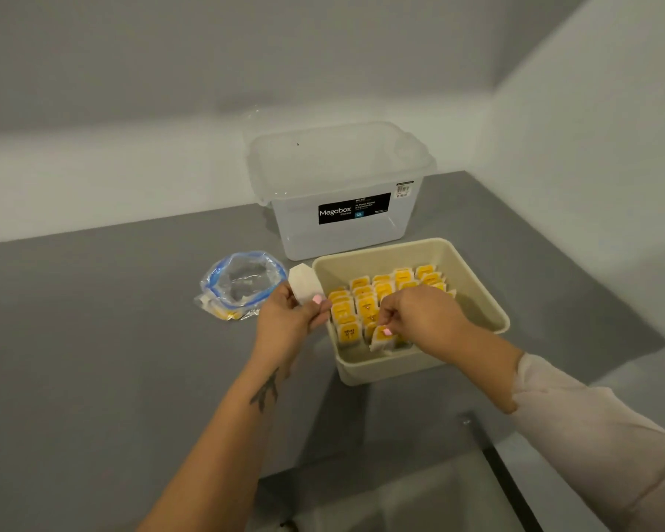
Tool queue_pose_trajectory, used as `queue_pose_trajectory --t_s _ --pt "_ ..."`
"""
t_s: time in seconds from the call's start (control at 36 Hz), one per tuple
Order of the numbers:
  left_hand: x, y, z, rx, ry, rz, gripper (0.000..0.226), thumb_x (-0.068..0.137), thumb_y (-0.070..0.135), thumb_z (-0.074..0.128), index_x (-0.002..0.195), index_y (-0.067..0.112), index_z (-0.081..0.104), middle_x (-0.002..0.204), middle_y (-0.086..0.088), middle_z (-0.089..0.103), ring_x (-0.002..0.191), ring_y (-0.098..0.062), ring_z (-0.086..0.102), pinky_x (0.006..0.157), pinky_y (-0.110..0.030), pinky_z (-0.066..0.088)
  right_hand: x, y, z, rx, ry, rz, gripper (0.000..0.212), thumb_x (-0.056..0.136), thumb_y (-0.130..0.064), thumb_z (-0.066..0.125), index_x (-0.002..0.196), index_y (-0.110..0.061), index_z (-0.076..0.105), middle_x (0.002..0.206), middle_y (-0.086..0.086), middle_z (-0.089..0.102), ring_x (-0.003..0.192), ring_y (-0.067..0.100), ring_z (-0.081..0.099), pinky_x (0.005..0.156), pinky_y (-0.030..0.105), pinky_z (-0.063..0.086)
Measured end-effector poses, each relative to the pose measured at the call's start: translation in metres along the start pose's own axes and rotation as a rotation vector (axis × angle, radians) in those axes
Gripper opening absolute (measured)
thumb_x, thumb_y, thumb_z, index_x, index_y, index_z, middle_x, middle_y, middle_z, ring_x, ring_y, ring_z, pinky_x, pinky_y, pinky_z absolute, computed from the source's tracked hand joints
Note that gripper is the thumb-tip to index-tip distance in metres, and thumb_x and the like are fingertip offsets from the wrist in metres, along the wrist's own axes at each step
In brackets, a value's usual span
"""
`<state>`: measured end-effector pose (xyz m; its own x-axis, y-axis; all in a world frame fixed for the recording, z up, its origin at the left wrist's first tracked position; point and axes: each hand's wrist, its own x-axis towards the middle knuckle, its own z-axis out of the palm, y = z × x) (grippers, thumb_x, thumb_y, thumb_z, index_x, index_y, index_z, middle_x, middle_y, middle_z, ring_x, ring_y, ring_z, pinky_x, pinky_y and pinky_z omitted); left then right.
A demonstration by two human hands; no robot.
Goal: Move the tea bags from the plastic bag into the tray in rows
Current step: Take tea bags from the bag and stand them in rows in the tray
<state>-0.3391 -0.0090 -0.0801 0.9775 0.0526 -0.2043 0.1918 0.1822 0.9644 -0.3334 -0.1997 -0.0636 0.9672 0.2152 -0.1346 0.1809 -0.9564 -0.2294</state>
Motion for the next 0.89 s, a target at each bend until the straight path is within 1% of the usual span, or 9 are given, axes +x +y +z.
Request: queue_pose_trajectory --t_s 0.06,0.14,0.22,0.33,0.47,0.58,0.67,0.75,0.89 --pt "-0.001 0.0 -0.001 -0.016 0.0 0.002 0.026 0.092 -0.003 0.05 0.116 0.008 0.049 0.099 -0.012 0.067 0.083 -0.016 0.069 0.075 -0.024 0.058 0.003 0.0 0.005 -0.037 -0.007 -0.003 0.011 0.085 -0.024 0.066 0.095 -0.028 0.07 0.098 -0.006 0.07 0.094 0.016 0.062 0.069 0.021 0.041" --pt "-0.002 0.0 -0.003 -0.004 0.004 -0.014 0.028 0.092 -0.002 0.052 0.118 0.009 0.049 0.101 -0.011 0.067 0.084 -0.015 0.069 0.073 -0.023 0.058 0.008 0.0 0.01 -0.059 -0.027 0.009 0.011 0.085 -0.026 0.066 0.095 -0.028 0.071 0.099 -0.006 0.07 0.095 0.015 0.062 0.069 0.022 0.041" --pt "-0.002 0.0 -0.003 0.013 0.002 -0.032 0.031 0.092 0.0 0.052 0.121 0.011 0.048 0.108 -0.011 0.066 0.089 -0.017 0.069 0.078 -0.027 0.057 0.012 -0.002 0.012 -0.087 -0.062 0.028 0.013 0.086 -0.027 0.066 0.097 -0.029 0.071 0.101 -0.006 0.069 0.097 0.016 0.062 0.074 0.024 0.045" --pt "-0.002 0.002 -0.004 0.033 0.004 -0.046 0.037 0.092 0.003 0.054 0.127 0.01 0.046 0.114 -0.011 0.064 0.094 -0.019 0.068 0.084 -0.032 0.056 0.017 -0.004 0.014 -0.111 -0.098 0.045 0.013 0.087 -0.025 0.064 0.097 -0.03 0.071 0.101 -0.006 0.069 0.095 0.016 0.062 0.071 0.024 0.043" --pt "-0.001 0.004 -0.002 0.042 0.001 -0.058 0.034 0.091 0.003 0.055 0.123 0.013 0.046 0.117 -0.012 0.062 0.098 -0.021 0.067 0.088 -0.035 0.055 0.022 -0.006 0.017 -0.121 -0.143 0.069 0.013 0.087 -0.025 0.065 0.097 -0.029 0.071 0.102 -0.005 0.069 0.096 0.017 0.062 0.077 0.026 0.047" --pt "0.0 0.004 -0.002 0.084 0.001 -0.056 0.042 0.09 0.005 0.057 0.13 0.01 0.045 0.12 -0.012 0.061 0.1 -0.023 0.066 0.091 -0.04 0.053 0.024 -0.006 0.019 -0.128 -0.139 0.076 0.013 0.086 -0.023 0.065 0.096 -0.03 0.071 0.101 -0.005 0.068 0.094 0.016 0.062 0.075 0.026 0.047" --pt "0.001 0.003 -0.002 0.101 -0.004 -0.053 0.045 0.09 0.006 0.057 0.133 0.01 0.044 0.119 -0.01 0.061 0.098 -0.022 0.067 0.091 -0.041 0.054 0.024 -0.005 0.02 -0.126 -0.119 0.075 0.013 0.086 -0.023 0.065 0.096 -0.03 0.071 0.101 -0.006 0.068 0.095 0.016 0.062 0.079 0.027 0.049" --pt "0.001 0.003 0.0 0.121 -0.006 -0.057 0.044 0.09 0.007 0.057 0.132 0.011 0.044 0.118 -0.008 0.061 0.097 -0.022 0.068 0.09 -0.04 0.054 0.024 -0.004 0.02 -0.122 -0.116 0.078 0.014 0.086 -0.023 0.065 0.096 -0.029 0.071 0.102 -0.005 0.068 0.095 0.015 0.061 0.081 0.028 0.05" --pt "0.002 0.003 0.002 0.132 -0.009 -0.077 0.04 0.089 0.008 0.058 0.127 0.013 0.046 0.118 -0.006 0.061 0.095 -0.021 0.068 0.086 -0.037 0.056 0.025 -0.002 0.021 -0.114 -0.106 0.087 0.013 0.084 -0.024 0.067 0.096 -0.031 0.07 0.102 -0.004 0.067 0.095 0.016 0.06 0.076 0.026 0.047"
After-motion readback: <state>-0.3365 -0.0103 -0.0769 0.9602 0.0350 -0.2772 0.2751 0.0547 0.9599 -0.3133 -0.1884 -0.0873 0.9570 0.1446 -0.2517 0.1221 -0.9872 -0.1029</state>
